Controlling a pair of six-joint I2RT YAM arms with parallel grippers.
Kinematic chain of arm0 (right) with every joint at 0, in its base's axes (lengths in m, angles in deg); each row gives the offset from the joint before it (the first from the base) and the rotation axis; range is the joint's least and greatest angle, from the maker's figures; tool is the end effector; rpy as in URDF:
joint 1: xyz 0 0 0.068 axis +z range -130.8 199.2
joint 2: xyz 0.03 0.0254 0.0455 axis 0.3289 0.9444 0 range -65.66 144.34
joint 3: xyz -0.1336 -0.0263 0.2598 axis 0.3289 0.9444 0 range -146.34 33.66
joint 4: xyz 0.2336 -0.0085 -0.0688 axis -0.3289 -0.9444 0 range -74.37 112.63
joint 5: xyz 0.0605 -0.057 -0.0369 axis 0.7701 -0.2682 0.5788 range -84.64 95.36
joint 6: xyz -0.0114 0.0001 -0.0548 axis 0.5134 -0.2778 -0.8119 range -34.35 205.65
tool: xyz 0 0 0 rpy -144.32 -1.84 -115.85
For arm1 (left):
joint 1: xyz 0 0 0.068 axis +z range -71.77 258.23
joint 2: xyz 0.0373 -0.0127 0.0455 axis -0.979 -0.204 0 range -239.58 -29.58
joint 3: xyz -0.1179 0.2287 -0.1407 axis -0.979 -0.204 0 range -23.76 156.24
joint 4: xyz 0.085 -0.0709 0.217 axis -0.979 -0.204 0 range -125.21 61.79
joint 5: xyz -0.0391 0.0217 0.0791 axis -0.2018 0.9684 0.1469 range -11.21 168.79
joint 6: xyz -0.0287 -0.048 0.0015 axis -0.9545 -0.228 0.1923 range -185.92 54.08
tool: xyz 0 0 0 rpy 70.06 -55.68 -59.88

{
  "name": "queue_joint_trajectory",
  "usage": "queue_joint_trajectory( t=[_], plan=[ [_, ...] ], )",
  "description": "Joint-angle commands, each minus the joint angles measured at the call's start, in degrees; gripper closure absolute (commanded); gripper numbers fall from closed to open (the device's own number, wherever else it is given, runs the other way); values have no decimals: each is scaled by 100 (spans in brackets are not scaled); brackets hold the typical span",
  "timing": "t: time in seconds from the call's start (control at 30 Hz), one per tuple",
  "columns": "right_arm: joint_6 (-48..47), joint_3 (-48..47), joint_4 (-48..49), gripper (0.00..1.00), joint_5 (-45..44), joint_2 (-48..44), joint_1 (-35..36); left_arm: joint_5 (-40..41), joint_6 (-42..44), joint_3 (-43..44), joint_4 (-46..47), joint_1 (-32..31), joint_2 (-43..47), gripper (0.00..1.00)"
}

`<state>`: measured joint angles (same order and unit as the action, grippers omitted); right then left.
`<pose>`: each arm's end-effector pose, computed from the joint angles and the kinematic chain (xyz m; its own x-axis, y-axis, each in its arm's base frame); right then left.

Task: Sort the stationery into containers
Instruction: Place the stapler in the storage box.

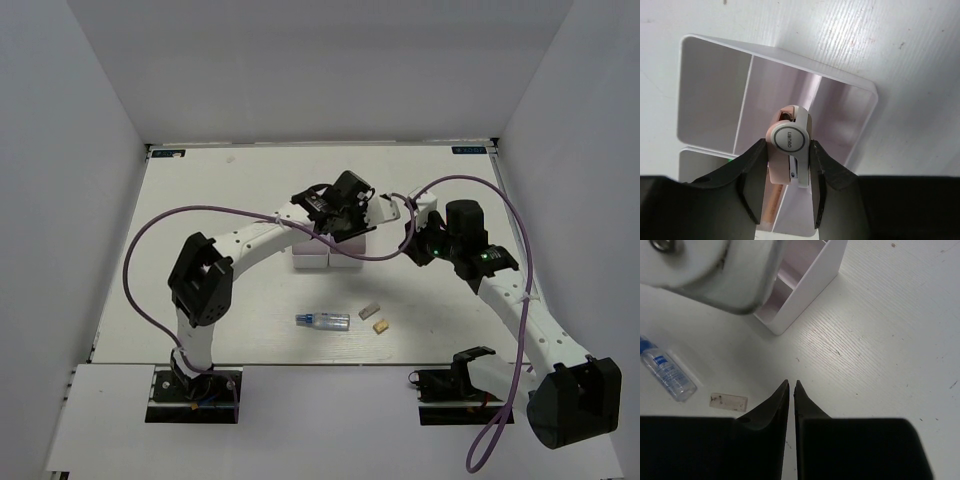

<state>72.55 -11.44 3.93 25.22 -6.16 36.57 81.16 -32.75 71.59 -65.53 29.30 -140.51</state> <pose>0.1884 0.0726 0.3009 -0.3824 -0.3430 -0.8579 -0.6560 0.7547 -0.0093 0.2795 -0.3182 0.2871 -0.0354 0.8727 -0.4869 0.9035 0.2362 0.3576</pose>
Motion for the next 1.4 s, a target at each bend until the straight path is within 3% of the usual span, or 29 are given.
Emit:
queue_joint_trajectory(
  t=[0.0, 0.57, 1.27, 1.37],
  plan=[
    [-69, 36, 191, 89, 71, -26, -14, 88, 111, 27, 338, -38, 502, 84],
    [-78, 37, 174, 88, 97, -80, -137, 545, 418, 177, 884, -100, -24, 84],
    [-43, 36, 138, 88, 264, -88, -251, 633, 93, -596, 1350, -3, 116, 80],
    [-52, 28, 138, 88, 273, -88, -260, 633, 58, -658, 1368, 23, 142, 75]
  ],
)
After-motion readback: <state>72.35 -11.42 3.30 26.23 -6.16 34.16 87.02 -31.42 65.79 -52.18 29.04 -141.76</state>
